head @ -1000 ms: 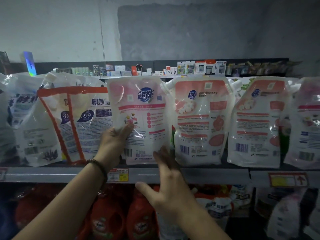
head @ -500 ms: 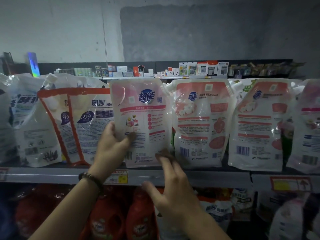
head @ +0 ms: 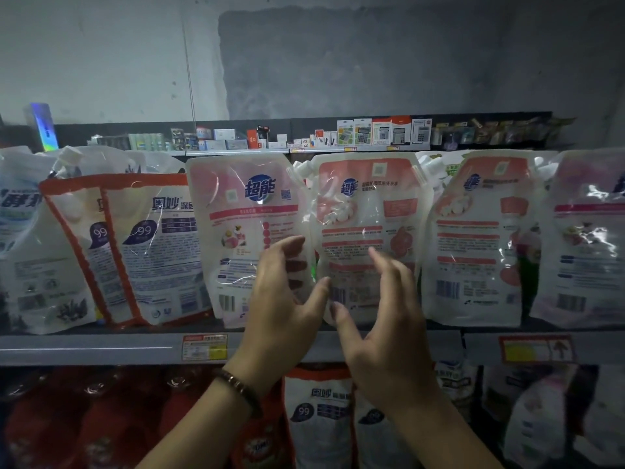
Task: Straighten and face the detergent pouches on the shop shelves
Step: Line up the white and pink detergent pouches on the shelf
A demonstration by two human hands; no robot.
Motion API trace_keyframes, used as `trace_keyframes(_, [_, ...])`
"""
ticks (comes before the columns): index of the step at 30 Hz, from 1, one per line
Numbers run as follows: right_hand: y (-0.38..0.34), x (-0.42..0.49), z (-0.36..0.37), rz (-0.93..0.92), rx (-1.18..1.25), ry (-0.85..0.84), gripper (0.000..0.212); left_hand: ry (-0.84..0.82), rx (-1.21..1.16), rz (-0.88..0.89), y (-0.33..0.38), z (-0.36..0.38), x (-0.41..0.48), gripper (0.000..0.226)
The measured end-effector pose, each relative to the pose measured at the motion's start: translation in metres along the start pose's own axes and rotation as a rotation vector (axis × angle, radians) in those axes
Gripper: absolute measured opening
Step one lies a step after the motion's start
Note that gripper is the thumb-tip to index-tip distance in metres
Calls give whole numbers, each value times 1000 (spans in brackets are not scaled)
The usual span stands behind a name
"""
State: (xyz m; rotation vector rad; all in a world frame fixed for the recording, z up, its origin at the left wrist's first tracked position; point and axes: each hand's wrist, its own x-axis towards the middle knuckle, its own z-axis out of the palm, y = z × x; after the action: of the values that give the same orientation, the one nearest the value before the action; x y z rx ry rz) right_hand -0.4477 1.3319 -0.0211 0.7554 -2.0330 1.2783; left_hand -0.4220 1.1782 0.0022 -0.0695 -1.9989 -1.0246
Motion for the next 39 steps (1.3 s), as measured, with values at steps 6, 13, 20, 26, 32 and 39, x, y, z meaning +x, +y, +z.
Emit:
trace_keyframes(6, [6, 1, -14, 59, -15, -48, 82, -134, -252, -228, -1, 22, 16, 70])
trace_keyframes(13, [14, 5, -23, 110, -57, -112, 81, -134, -420, -394, 5, 46, 27, 41])
trace_keyframes(20, [23, 10, -32, 99, -25, -143, 85, -169, -527, -393, 0, 47, 31, 41])
trace_keyframes(26, [25, 11, -34, 93, -16, -181, 88, -43, -649, -366, -3, 55, 23, 38])
trace_keyframes(32, [26, 14, -38, 37, 21, -206, 91, 119, -659, -250, 2, 56, 22, 35])
trace_keyframes(39, [28, 24, -46, -39, 154, -115, 83, 154, -714, -117, 21, 48, 23, 25])
